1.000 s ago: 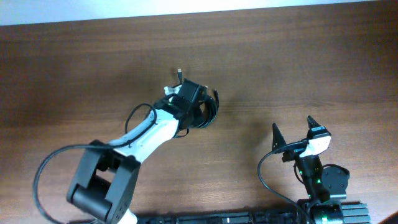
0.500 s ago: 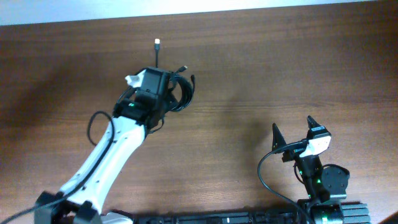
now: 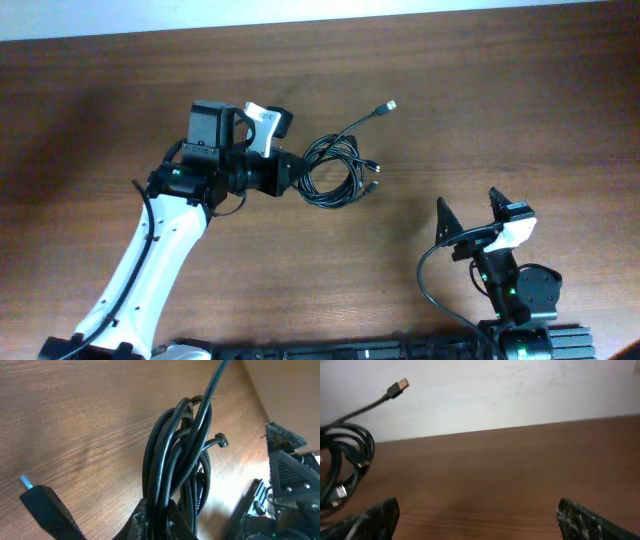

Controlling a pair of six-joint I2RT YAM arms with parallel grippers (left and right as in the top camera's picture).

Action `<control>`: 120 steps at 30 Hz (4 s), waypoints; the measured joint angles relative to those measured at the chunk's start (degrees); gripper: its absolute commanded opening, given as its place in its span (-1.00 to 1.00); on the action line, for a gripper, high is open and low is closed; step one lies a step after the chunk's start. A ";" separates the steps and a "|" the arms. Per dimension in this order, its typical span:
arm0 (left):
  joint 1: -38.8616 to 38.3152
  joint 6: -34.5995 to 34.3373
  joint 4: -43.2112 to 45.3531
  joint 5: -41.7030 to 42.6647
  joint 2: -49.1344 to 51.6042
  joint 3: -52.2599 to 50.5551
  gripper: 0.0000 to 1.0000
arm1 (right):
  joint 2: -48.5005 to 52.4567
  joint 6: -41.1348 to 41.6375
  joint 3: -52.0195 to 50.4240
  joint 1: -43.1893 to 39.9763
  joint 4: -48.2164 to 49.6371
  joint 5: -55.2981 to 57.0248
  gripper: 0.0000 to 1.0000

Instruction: Untangle cables

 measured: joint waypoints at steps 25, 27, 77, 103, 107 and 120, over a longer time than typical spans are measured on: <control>0.00 -5.57 13.29 -7.21 -0.50 -0.07 -1.00 | 63.84 50.56 34.82 17.73 13.55 -27.71 0.97; -0.17 -5.29 13.22 -7.48 -0.50 -0.07 -1.00 | 68.19 54.90 34.93 21.38 21.84 -18.14 0.97; -7.67 -8.48 17.86 -0.79 -0.52 -0.11 -1.00 | 73.50 49.40 35.32 33.55 19.06 4.83 -0.75; -2.54 -63.82 18.32 -6.34 -0.55 -0.09 -1.00 | 77.57 41.44 35.60 34.88 7.04 7.45 -0.92; 4.31 -60.70 19.15 -3.37 -0.52 -0.13 -1.00 | 75.32 40.24 36.44 31.80 -4.15 10.10 -0.92; 4.26 -12.90 8.52 -1.20 -0.55 -0.15 -1.00 | 58.21 29.64 36.33 13.81 -12.61 -7.50 0.33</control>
